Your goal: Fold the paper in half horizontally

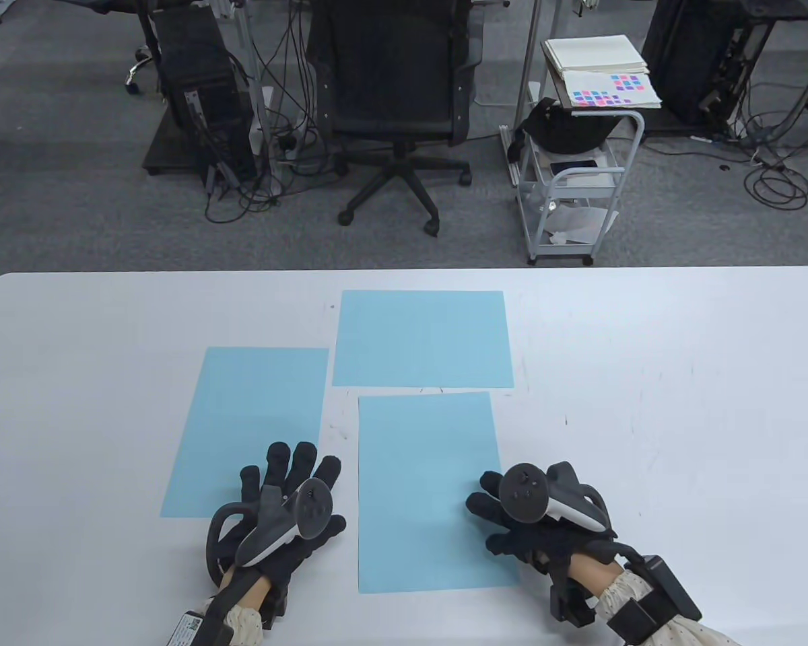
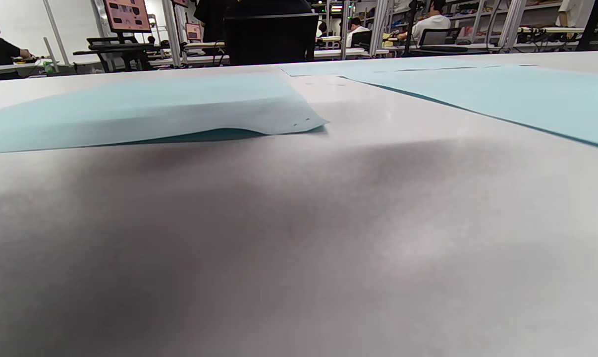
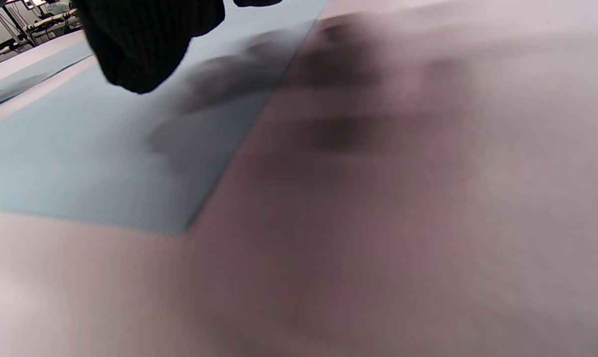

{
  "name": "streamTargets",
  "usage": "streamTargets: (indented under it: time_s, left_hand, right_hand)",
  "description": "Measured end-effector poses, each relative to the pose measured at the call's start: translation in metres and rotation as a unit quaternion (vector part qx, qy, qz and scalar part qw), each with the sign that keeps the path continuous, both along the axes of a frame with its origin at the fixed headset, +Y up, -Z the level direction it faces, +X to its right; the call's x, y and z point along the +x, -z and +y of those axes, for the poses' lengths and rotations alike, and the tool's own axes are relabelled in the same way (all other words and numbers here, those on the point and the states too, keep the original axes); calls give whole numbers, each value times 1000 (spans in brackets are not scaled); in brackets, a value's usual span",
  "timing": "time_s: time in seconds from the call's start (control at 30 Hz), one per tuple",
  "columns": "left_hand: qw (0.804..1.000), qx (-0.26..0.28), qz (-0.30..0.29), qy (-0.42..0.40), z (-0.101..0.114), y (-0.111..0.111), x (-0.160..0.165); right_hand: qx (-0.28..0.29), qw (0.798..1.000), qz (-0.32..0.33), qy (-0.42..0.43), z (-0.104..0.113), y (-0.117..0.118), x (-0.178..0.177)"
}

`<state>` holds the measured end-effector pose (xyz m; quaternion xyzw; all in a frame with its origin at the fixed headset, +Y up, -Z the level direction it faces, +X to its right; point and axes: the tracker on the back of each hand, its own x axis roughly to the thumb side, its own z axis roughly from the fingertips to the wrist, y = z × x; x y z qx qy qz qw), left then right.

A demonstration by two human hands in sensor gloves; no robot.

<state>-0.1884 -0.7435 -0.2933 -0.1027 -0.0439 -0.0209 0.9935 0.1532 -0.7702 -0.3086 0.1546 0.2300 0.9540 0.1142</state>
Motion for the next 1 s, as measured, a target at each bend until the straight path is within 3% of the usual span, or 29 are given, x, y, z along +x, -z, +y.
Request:
streamTargets:
  time_s: [0.17,0.57,1.0]
  left_hand:
    - [1000,-5,1,1,-1,-1,1]
    - [1000,-10,8,-1,2,5,8]
    - [998,-47,41,-12,27,67,27]
  right_hand:
    - [-22,1000,1,-11,-14,-4,6]
    - [-33,999,2,-25,-16,-4,5]
    - [-35,999,3,-21,-17,-5,5]
